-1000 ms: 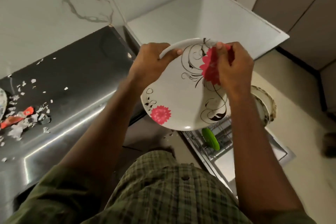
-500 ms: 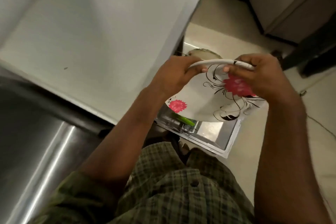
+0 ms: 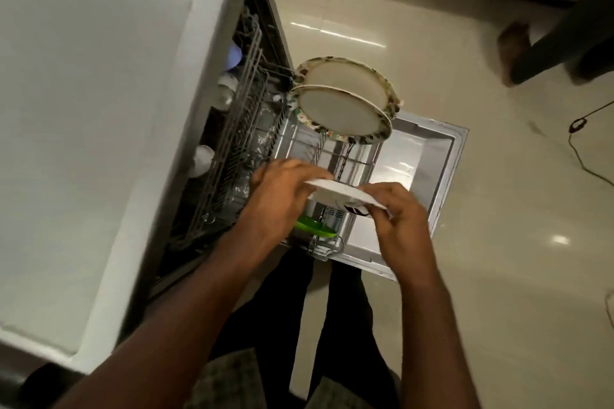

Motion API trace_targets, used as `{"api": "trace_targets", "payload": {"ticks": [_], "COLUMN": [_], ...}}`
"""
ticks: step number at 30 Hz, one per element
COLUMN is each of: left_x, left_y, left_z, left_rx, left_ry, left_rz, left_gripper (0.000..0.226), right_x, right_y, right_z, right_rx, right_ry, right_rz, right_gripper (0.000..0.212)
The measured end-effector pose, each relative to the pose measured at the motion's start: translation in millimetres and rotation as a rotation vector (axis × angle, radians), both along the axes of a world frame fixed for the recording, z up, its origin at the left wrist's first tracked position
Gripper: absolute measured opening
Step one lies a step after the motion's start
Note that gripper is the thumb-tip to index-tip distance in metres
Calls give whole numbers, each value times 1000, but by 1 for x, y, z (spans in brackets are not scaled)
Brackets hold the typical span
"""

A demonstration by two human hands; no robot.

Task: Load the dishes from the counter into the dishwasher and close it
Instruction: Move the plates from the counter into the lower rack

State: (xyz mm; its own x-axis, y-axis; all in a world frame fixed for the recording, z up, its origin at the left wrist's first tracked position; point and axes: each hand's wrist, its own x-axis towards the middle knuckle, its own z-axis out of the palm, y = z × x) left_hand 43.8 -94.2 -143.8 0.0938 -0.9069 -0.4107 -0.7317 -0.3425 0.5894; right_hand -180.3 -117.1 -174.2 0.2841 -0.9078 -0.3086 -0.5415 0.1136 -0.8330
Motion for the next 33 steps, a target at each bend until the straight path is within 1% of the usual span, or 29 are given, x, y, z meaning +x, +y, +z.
{"api": "trace_targets", "payload": {"ticks": [4, 6, 10, 13, 16, 22, 26, 33], "left_x": [-2, 0, 5, 11, 17, 23, 18, 21], "left_y": [-4, -8, -38, -66, -91, -120, -133, -142], "left_z": [-47, -47, -70, -85, -99, -130, -145, -164], "left_rx": [-76, -160, -291, -349, -404, -387, -402, -308], "left_ry": [54, 53, 30, 75, 82, 98, 104, 111], "left_rz": [114, 155, 154, 146, 113, 102, 129, 130], "left_gripper": [36, 37, 34, 32, 24, 21, 20, 21], "right_x": [9, 11, 14, 20, 26, 34, 32, 32], "right_y": [-10, -19, -52, -76, -97, -116, -127, -128], "right_z": [-41, -43, -79, -97, -112, -144, -159, -183], "right_rx": [-23, -54, -116, -153, -185, -122, -159, -77], "right_ry": [5, -4, -24, -36, -57, -62, -52, -59], "right_rz": [22, 16, -11, -40, -86, -115, -139, -113], "right_gripper": [39, 39, 34, 32, 31, 32, 26, 30]}}
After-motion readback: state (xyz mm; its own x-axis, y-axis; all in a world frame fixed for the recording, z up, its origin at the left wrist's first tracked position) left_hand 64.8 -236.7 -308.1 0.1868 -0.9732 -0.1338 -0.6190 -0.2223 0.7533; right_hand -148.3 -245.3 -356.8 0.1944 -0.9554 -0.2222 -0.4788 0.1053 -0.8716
